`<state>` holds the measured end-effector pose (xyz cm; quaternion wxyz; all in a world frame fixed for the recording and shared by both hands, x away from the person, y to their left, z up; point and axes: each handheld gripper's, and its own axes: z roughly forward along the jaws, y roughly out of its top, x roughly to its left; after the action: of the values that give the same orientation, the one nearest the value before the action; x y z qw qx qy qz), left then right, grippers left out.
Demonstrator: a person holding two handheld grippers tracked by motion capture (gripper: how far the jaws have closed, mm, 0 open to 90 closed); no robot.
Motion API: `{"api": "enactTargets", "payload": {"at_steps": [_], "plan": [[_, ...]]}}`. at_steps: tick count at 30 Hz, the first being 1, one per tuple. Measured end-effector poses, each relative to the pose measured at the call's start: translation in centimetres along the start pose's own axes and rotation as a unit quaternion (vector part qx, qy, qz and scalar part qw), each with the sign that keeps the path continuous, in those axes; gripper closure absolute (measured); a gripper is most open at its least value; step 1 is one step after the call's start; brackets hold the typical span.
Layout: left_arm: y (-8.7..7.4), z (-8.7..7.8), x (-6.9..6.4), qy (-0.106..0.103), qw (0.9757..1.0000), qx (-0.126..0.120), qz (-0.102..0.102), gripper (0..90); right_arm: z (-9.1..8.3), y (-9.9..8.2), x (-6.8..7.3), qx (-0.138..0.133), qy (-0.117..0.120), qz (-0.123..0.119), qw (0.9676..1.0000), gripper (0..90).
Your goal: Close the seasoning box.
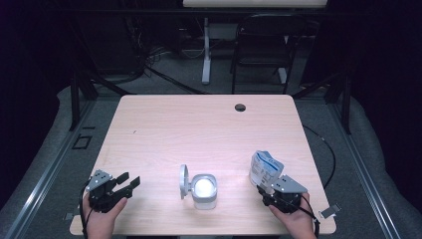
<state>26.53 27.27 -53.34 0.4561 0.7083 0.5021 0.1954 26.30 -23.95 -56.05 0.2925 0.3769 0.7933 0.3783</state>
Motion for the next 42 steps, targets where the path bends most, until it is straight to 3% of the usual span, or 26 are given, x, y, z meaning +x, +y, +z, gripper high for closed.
{"api": "enactTargets", "payload": {"at_steps": [11,18,27,33,37,42], "plan": [[1.1,0.1,-1.5,-0.023,0.9996,-0.004,0.014,55.3,-0.3,-0.4,-0.2,-0.003,-0.006,0.005,1.0,40.9],[1.7,0.3,-3.1,-0.047,0.9984,0.008,0.03,63.9,-0.7,-0.7,-0.5,-0.008,-0.009,0.012,0.9999,40.7],[2.6,0.9,-5.2,-0.073,0.9956,0.015,0.057,72.4,-1.5,-1.0,-1.3,-0.016,-0.018,0.022,0.9995,40.5],[2.9,1.1,-6.6,-0.086,0.9927,0.022,0.081,84.3,-2.0,-0.9,-1.5,-0.016,-0.027,0.027,0.9992,40.4],[3.1,1.3,-7.2,-0.095,0.9911,0.022,0.09,90.0,-2.3,-0.8,-1.4,-0.015,-0.029,0.028,0.9991,40.2],[3.3,1.0,-7.9,-0.115,0.989,0.019,0.091,90.0,-2.4,-0.6,-1.3,-0.019,-0.028,0.034,0.9988,40.1]]}}
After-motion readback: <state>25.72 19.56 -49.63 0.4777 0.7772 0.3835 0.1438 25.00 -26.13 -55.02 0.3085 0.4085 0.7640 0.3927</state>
